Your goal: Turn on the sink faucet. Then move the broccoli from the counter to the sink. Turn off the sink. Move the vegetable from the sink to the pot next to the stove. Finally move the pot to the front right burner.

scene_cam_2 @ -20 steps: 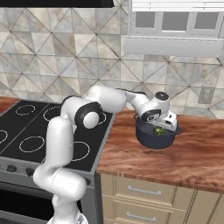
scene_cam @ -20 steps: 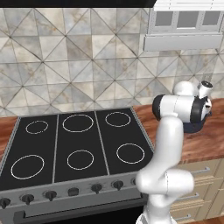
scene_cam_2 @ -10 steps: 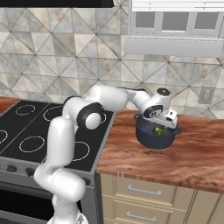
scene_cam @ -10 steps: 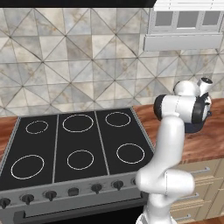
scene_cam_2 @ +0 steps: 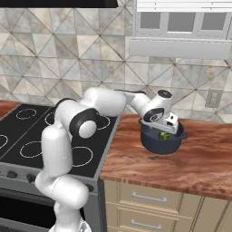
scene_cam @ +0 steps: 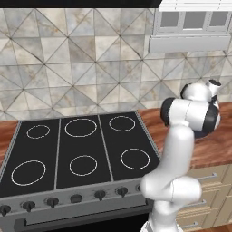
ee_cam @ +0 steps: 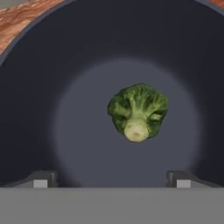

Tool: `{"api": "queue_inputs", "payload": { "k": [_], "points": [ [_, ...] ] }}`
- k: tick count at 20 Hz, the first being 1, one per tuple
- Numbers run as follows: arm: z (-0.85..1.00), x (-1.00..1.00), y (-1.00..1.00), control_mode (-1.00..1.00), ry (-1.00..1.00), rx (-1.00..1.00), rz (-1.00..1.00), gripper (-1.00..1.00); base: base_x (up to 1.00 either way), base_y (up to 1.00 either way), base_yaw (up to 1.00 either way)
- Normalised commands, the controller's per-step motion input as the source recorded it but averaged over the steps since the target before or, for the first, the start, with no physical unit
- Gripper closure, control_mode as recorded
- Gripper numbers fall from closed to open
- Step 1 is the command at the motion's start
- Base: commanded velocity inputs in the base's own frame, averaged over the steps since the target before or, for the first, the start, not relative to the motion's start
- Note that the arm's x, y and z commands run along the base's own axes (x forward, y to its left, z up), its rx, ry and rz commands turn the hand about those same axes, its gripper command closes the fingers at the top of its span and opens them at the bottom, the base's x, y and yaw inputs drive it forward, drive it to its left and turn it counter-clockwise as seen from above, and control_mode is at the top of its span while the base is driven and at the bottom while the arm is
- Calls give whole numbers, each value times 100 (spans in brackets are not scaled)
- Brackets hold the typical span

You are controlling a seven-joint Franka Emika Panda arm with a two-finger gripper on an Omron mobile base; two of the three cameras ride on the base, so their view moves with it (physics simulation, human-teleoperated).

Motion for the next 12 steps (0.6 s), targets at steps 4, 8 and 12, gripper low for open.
{"api": "queue_inputs", "payload": {
  "k": [4,8,12],
  "points": [
    [27,-42,47,-100,-1,-2,4,-100,0,0,0],
    [35,-39,43,-100,-1,-4,4,-100,0,0,0],
    [18,-30,45,-100,0,-7,6,-100,0,0,0]
  ]
}}
